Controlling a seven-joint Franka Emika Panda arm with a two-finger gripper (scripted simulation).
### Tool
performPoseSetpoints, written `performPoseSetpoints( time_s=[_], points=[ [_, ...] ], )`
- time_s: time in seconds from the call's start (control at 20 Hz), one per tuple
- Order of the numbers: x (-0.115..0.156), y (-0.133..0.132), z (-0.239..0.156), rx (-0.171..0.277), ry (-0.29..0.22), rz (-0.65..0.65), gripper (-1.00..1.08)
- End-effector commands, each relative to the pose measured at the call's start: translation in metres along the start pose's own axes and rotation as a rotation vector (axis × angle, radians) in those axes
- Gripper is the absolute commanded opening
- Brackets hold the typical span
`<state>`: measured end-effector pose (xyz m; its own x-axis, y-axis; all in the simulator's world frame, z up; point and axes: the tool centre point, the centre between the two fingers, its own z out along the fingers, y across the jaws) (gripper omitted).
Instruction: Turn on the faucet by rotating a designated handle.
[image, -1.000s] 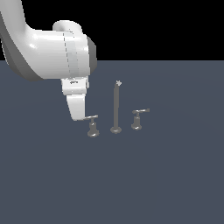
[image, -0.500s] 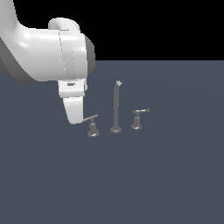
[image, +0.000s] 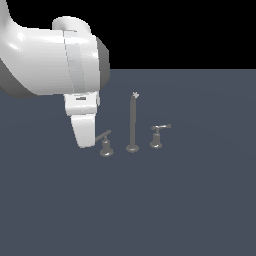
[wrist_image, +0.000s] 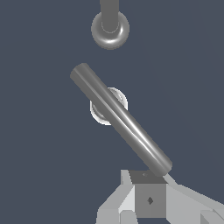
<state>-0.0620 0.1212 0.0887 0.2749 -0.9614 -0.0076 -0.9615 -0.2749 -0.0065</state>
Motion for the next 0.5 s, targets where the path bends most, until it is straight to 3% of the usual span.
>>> performPoseSetpoints(
  time_s=[0.0,0.35,0.4,0.45],
  points=[
    [0.016,0.007,0.0,-0.003,0.004,0.015,-1.0],
    [0.046,0.027,-0.001,-0.006,0.008,0.028,-1.0],
    [0.046,0.027,-0.001,-0.006,0.008,0.028,-1.0],
    [0.018,0.021,0.0,-0.004,-0.001,-0.018,-1.0]
  ],
)
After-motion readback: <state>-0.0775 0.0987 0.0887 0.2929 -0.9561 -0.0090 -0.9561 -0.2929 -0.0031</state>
